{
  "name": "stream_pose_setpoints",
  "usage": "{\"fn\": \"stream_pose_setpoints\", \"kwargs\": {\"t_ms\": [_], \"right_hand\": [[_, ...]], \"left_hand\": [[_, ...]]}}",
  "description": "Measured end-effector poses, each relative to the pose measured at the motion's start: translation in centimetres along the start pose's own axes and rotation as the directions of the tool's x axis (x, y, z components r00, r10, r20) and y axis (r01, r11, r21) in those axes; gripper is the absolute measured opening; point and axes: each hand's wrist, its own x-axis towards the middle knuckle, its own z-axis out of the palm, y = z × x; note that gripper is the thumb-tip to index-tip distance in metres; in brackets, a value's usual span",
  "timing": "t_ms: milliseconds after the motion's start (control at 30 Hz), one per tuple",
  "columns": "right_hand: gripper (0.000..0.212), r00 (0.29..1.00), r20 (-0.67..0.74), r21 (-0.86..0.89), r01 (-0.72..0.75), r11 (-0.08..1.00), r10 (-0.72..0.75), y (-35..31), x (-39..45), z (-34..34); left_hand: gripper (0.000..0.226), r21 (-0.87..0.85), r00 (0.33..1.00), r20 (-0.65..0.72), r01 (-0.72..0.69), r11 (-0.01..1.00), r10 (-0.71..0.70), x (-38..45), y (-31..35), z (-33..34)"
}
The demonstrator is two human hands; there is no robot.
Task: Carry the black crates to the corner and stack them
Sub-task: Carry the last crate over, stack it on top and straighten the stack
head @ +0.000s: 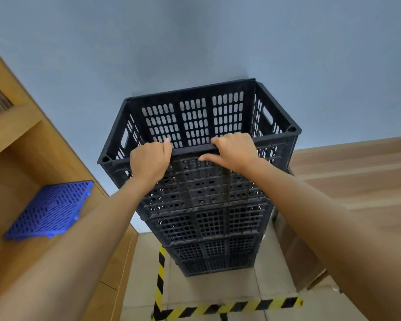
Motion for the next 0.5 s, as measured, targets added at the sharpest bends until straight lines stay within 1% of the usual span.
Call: {"fn": "stream_pose_setpoints", "kwargs": {"t_ms": [167,367,500], "right_hand": [[0.065,1.000,-0.017,-0.010,-0.015,1.000,0.015,-2.1,-4.0,-1.7],[0.063,0.999,-0.033,-0.037,-0.018,0.999,0.016,-4.3,-8.6,-3.8],[0.064,0.998,-0.056,-0.037,-0.033,0.999,0.031,-5.3,-10.3,-4.2]], "left_hand": [[0.061,-0.031,0.998,0.015,-0.063,0.998,0.063,-3.9,0.0,-2.2],[0.061,-0.047,0.997,0.029,-0.077,0.996,0.078,-8.9,0.6,-4.7],[0.062,-0.040,0.996,0.045,-0.071,0.997,0.073,-10.6,0.7,-5.4]]}}
